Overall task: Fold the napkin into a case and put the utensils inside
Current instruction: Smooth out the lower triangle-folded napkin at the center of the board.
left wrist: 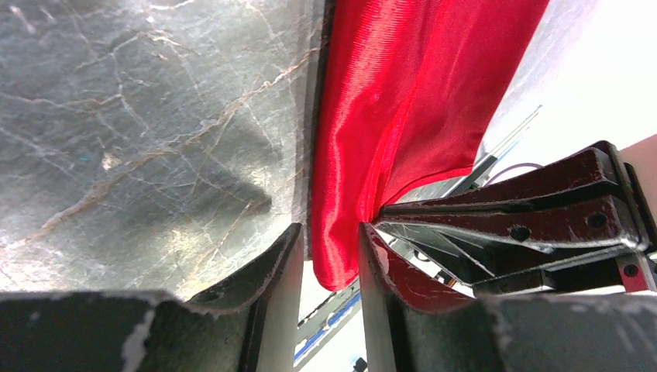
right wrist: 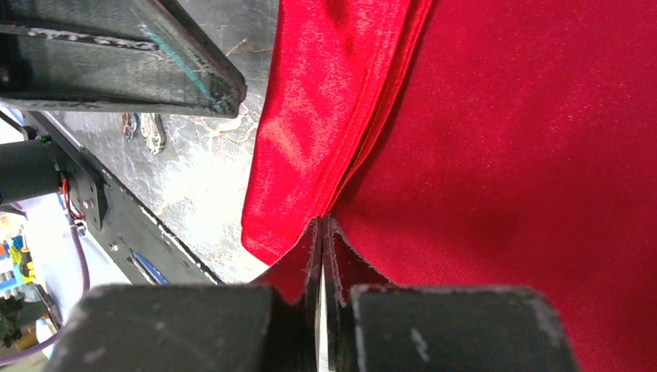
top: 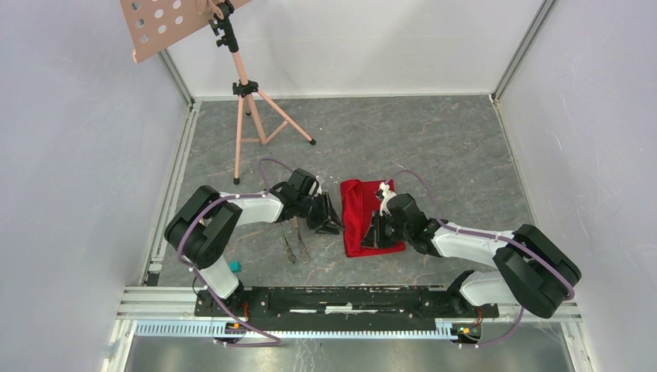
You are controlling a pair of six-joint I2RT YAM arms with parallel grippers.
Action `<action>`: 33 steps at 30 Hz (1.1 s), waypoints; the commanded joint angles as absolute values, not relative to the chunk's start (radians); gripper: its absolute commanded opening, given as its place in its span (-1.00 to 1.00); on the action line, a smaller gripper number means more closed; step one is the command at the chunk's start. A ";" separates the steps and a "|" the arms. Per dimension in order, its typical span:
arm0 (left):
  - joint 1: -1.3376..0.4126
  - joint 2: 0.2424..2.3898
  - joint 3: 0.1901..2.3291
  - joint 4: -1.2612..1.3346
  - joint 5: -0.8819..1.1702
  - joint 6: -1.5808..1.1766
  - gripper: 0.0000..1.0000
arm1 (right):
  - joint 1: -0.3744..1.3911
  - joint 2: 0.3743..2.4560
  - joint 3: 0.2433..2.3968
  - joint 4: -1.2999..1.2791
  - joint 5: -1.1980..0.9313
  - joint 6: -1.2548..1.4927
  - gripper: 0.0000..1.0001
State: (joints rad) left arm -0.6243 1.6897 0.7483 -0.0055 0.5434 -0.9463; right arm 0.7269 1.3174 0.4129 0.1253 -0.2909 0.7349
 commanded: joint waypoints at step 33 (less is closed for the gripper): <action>-0.736 1.684 0.693 0.080 0.547 -1.012 -0.35 | 0.685 1.310 0.364 0.250 -0.371 0.761 -0.04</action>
